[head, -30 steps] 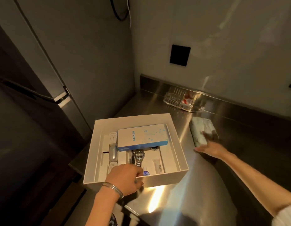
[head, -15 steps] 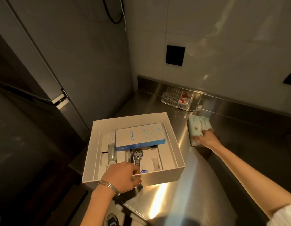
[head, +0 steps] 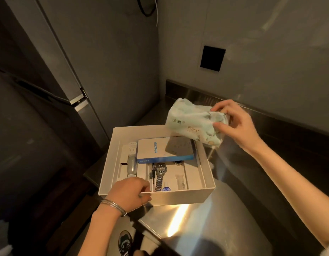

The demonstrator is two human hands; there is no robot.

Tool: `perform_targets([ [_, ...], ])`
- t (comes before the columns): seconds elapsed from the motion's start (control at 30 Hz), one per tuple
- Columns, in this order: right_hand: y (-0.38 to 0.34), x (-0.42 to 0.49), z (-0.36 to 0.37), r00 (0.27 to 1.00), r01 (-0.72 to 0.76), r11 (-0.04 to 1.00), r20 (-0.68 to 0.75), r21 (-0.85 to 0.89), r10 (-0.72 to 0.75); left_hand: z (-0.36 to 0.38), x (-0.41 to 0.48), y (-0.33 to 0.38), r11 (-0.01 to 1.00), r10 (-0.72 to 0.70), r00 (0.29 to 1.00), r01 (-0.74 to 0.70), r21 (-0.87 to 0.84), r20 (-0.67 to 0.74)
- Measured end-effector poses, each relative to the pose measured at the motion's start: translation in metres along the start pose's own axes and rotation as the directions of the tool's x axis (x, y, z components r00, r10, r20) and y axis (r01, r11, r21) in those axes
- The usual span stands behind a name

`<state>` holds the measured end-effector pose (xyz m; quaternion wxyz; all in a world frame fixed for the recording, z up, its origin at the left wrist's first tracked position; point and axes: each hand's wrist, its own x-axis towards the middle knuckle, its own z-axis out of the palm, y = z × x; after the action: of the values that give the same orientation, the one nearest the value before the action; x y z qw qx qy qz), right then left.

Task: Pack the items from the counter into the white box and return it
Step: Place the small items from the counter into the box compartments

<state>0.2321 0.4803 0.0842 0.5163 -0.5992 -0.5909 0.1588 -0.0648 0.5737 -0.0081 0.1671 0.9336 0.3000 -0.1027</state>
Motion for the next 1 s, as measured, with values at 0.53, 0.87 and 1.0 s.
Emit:
perform_targets([
  [0.53,0.043,-0.013,0.086,0.522,0.384,0.756,0.8,-0.53,0.296,0.01,-0.008,-0.022,0.996,-0.089,0.994,0.091,0.023,-0.056],
  [0.87,0.037,0.0,0.081,0.511,0.2,0.795,0.753,-0.573,0.415,-0.02,0.006,-0.017,0.814,-0.055,0.997,0.018,-0.581,-0.046],
  [1.0,0.041,0.0,0.087,0.447,0.37,0.679,0.762,-0.634,0.468,-0.018,0.04,-0.01,0.948,-0.078,0.996,0.085,-0.305,0.034],
])
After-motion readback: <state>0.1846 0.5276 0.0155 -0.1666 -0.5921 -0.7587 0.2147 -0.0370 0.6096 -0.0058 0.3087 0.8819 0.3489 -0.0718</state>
